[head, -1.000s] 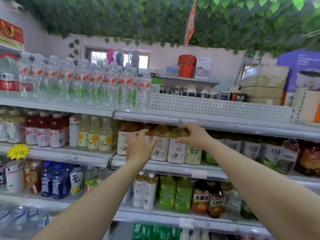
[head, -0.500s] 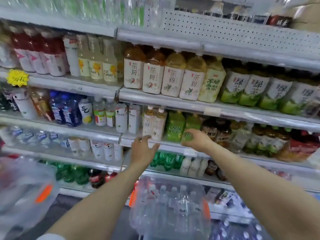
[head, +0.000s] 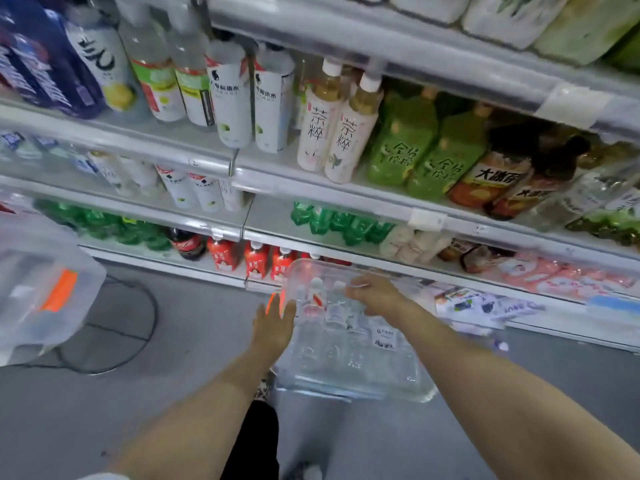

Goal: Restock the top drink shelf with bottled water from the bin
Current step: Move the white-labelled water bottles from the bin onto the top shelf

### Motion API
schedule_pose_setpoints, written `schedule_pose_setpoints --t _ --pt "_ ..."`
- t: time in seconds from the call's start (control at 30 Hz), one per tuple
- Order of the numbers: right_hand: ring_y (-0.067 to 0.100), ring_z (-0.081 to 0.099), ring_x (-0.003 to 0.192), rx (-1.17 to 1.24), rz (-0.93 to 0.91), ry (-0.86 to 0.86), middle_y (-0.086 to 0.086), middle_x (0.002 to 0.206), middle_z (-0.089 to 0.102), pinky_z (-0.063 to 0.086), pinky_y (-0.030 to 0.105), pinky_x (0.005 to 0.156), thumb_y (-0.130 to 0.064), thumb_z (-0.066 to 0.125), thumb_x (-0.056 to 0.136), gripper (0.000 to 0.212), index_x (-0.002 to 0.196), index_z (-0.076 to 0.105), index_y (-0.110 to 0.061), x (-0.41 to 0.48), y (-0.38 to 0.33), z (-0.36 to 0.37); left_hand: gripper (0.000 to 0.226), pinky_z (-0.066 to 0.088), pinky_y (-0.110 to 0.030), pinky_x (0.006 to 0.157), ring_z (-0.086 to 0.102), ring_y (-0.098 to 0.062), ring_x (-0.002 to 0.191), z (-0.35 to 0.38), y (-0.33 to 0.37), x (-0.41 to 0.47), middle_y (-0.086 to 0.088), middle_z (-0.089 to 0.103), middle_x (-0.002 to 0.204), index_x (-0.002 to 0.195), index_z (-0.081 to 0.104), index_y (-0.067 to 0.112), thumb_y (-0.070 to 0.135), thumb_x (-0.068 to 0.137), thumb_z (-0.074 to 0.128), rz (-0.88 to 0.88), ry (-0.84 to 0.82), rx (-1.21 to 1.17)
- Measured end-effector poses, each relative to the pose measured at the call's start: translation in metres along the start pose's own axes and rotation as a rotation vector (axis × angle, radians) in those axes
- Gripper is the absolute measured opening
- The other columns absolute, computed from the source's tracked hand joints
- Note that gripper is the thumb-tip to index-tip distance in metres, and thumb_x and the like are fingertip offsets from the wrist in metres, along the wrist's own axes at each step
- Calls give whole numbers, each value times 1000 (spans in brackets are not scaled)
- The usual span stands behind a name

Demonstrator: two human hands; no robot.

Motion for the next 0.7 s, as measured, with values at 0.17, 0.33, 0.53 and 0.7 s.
schedule_pose_setpoints --t 0.17,0.33,0.53,0.7 --pt "29 62 118 130 128 -52 11 125 64 53 40 99 -31 80 88 46 125 64 -9 52 7 34 65 18 -44 120 18 -30 150 33 -14 18 -10 11 165 160 8 19 38 106 39 -25 25 -52" --pt "28 63 116 64 149 -104 9 131 64 52 42 104 -39 76 90 57 134 62 -5 96 6 59 68 16 -41 118 15 -25 151 49 -25 27 -3 11 166 160 9 20 42 104 41 -67 106 -86" --pt "29 59 119 -121 215 -225 9 139 58 52 44 99 -59 64 92 70 139 54 -8 131 -3 75 77 8 -36 118 8 -17 152 53 -39 28 3 4 166 158 -3 32 63 97 32 -22 35 -141" --pt "28 58 113 -265 241 -233 8 143 55 44 36 81 -68 58 91 74 141 54 -13 141 -7 78 95 9 -42 118 8 -17 152 55 -45 28 11 1 166 155 -10 42 92 76 10 -13 32 -119"
Point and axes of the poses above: each hand's wrist, its own x-axis towards the middle knuckle, its own z-axis out of the palm, y = z × x, the point moved 3 cm from there along x, towards the middle knuckle
